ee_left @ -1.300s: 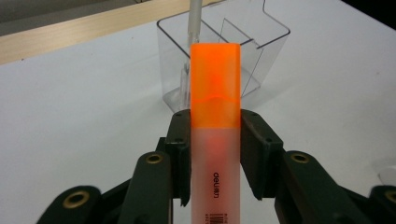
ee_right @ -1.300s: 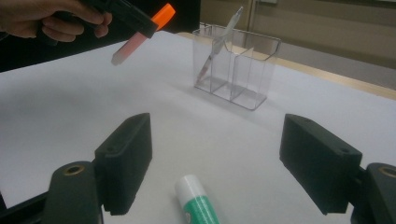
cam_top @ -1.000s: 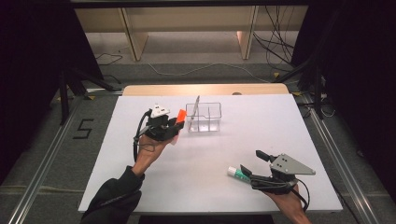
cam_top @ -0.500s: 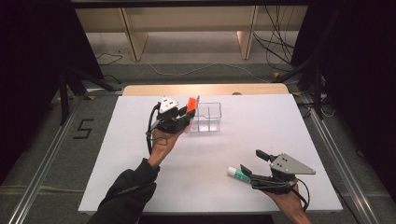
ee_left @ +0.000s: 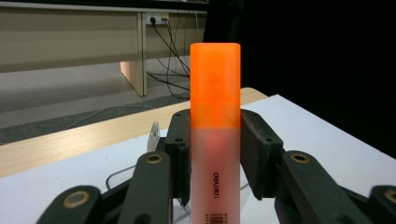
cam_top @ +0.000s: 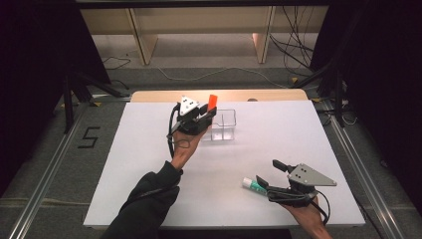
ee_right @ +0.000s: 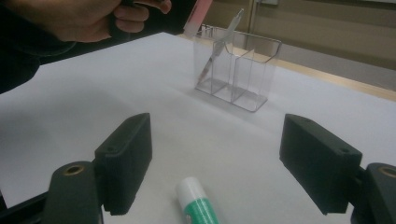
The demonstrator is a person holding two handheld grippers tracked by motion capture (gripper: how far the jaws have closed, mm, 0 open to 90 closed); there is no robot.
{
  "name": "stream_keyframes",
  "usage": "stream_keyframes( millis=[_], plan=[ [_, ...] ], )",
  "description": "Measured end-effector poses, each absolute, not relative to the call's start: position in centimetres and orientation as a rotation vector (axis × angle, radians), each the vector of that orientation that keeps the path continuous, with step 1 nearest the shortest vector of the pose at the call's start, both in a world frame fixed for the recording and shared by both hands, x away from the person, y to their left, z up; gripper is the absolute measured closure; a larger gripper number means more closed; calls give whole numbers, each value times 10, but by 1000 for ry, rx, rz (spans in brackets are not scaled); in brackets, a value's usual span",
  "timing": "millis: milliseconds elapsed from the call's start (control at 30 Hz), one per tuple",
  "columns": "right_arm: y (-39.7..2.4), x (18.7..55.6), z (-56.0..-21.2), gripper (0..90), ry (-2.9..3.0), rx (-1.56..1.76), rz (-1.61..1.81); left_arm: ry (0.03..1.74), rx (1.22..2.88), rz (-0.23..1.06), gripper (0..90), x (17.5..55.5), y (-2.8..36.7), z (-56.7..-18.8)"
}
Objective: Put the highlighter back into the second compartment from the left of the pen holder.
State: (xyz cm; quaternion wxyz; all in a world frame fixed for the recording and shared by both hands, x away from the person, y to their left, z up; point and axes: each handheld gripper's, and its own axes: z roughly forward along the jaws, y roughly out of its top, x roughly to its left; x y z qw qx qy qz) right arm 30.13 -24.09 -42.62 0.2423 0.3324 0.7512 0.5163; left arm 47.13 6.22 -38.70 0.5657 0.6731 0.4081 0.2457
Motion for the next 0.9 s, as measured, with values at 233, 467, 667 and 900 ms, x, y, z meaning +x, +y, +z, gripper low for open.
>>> stream_keyframes(
  millis=[233,467,667,900],
  plan=[
    [-241,301,-426,262,2055,905,1413,955,1528,588,664,481,53,-391],
    [-241,301,-426,262,2055,909,1418,950,1498,618,664,491,41,-388],
    [-241,301,-426,262,2055,902,1423,958,1488,633,664,496,37,-389],
    [-241,301,-426,262,2062,901,1417,969,1465,647,664,501,33,-391]
  ],
)
